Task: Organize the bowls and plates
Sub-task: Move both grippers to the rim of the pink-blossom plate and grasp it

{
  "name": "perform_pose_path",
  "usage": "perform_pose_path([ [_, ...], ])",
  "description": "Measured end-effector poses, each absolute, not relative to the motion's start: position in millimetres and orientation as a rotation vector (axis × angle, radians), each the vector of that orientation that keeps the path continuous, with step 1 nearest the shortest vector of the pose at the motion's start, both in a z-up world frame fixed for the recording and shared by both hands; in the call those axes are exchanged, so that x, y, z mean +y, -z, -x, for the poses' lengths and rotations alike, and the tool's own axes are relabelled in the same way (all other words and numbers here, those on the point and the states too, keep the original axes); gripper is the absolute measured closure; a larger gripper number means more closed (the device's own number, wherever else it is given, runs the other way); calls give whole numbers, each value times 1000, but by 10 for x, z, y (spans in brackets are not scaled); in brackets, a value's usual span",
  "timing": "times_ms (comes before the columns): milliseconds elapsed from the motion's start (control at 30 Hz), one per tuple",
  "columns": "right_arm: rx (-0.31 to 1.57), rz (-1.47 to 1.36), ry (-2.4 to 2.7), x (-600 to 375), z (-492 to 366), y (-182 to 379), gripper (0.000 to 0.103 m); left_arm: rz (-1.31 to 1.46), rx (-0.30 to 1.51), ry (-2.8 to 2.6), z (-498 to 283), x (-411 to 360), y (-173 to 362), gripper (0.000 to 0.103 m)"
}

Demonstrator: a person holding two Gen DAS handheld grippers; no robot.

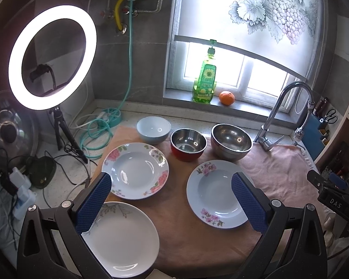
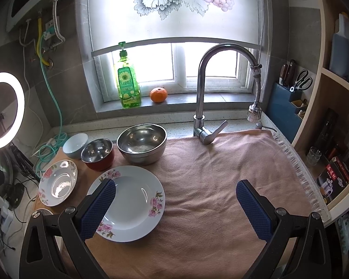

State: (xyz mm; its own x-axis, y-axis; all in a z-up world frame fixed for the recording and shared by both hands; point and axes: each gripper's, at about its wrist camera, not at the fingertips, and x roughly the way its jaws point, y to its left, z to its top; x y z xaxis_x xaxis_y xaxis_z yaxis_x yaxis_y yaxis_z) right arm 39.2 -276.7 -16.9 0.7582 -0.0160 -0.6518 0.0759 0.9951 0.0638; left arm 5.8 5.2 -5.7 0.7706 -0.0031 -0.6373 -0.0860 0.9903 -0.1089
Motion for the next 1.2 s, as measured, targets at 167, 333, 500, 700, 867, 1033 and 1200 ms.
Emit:
perform_pose_path([
  [167,726,-84,33,-2788,-493,208,1,158,700,-84,-65,138,81,1],
  [333,750,-80,-15,-2784,-624,270,1,195,731,-117,-103,223,152,1],
  [500,784,-73,-82,-2781,-806,384,1,238,767,-124,-150,244,280,1],
  [700,850,-121,-149,-2860,-1047,598,1,287,819,-119,-259,230,450,6],
  [867,890,-133,-175,-2910,-1197,747,2,345,873,-84,-405,208,633,15],
  [1033,932,-156,-211,-2962,-1314,901,15,393,937,-20,-582,120,840,24],
  [1200,991,-202,-254,-3024,-1453,1106,27,456,1017,40,-806,42,1090,49],
])
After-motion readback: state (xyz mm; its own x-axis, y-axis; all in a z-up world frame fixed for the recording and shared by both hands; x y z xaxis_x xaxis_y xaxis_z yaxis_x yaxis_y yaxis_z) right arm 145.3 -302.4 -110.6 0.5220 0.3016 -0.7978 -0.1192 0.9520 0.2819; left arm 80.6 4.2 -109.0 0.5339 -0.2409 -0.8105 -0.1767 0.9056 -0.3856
